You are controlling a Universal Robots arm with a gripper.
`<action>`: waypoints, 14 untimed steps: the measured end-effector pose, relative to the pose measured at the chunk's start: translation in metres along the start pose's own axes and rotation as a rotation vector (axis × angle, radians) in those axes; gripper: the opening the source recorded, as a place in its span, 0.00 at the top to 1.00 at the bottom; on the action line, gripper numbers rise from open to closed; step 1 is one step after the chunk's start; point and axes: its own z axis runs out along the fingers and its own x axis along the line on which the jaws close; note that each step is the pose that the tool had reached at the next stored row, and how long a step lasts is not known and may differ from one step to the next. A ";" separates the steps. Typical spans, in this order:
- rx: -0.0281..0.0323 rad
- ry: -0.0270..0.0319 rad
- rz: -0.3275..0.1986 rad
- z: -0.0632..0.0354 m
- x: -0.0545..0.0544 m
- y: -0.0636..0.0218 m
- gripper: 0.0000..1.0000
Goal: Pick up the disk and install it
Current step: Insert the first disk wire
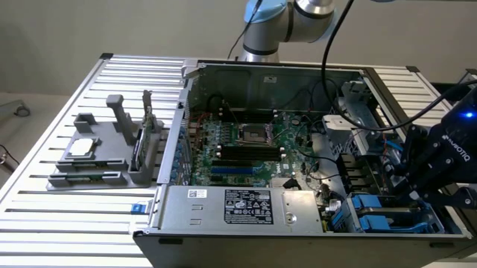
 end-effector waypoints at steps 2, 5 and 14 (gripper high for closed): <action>0.0001 -0.0001 0.000 0.0005 0.000 0.0003 0.83; 0.0001 0.0003 0.000 0.0012 -0.001 0.0009 0.83; 0.0053 0.0017 -0.001 0.0011 -0.003 0.0015 0.69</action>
